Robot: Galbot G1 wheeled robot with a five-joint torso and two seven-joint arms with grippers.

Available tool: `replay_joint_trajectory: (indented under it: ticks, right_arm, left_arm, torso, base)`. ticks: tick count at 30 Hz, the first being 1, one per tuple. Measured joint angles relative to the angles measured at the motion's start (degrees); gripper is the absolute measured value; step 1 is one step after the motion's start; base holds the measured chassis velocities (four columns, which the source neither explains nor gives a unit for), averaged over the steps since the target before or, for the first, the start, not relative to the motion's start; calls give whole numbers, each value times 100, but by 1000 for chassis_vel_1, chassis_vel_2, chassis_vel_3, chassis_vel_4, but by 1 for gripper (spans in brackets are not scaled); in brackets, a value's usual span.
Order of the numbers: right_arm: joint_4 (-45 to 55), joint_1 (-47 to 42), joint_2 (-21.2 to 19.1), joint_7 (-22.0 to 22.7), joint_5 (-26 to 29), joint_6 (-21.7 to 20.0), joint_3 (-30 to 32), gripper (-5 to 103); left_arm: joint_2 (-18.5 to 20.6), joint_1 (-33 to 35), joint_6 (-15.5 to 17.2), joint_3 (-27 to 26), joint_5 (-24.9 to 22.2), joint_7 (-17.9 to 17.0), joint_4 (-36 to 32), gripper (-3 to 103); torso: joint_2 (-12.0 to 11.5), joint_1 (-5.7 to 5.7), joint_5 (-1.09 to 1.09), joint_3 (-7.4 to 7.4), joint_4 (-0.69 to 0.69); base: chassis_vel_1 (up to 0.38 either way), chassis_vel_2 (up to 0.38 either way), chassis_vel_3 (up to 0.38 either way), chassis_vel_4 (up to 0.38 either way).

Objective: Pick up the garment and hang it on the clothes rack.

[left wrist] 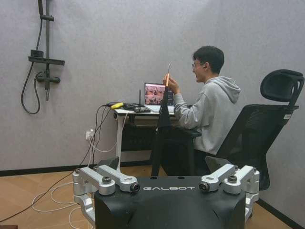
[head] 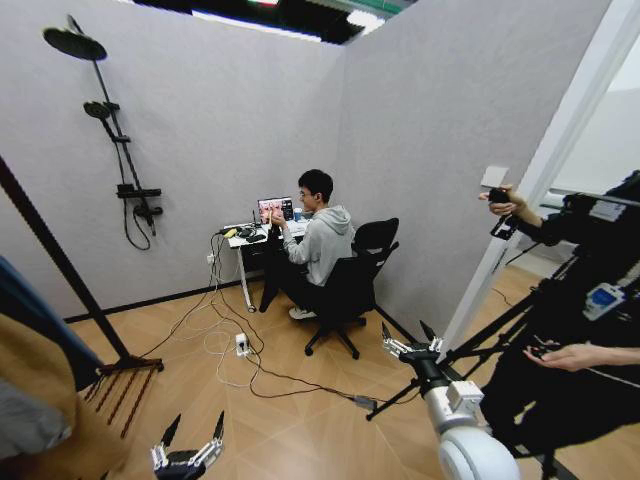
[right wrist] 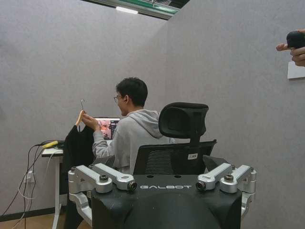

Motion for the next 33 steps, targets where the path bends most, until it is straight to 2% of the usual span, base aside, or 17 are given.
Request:
replay_joint_trajectory:
  ticks: [2, 5, 19, 25, 33]
  right_arm:
    - [-54, 33, -5, -3, 0, 2, -50, 100]
    - [-113, 83, -1, -7, -17, 4, -126, 100]
    - [-296, 299, 28, -12, -122, 5, -321, 100]
    - [-339, 391, 36, -12, -121, 7, -346, 100]
    - [-400, 462, 37, -29, -125, 74, -415, 100]
  left_arm:
    - [0, 0, 0, 0, 0, 1, 0, 100]
    - [0, 0, 0, 1, 0, 1, 0, 100]
    - [0, 0, 0, 0, 0, 1, 0, 100]
    - [0, 1, 0, 0, 0, 0, 0, 100]
    - [0, 0, 0, 2, 0, 1, 0, 100]
  torso:
    - [1, 0, 7, 0, -3]
    - [0, 0, 0, 0, -1]
    - [0, 0, 3, 0, -2]
    - [0, -1, 3, 0, 3]
    - [1, -1, 2, 0, -3]
  base:
    - [203, -161, -167, 184]
    - [205, -153, -140, 215]
    - [247, -99, -105, 245]
    - [258, -43, -60, 257]
    - [115, -107, -105, 125]
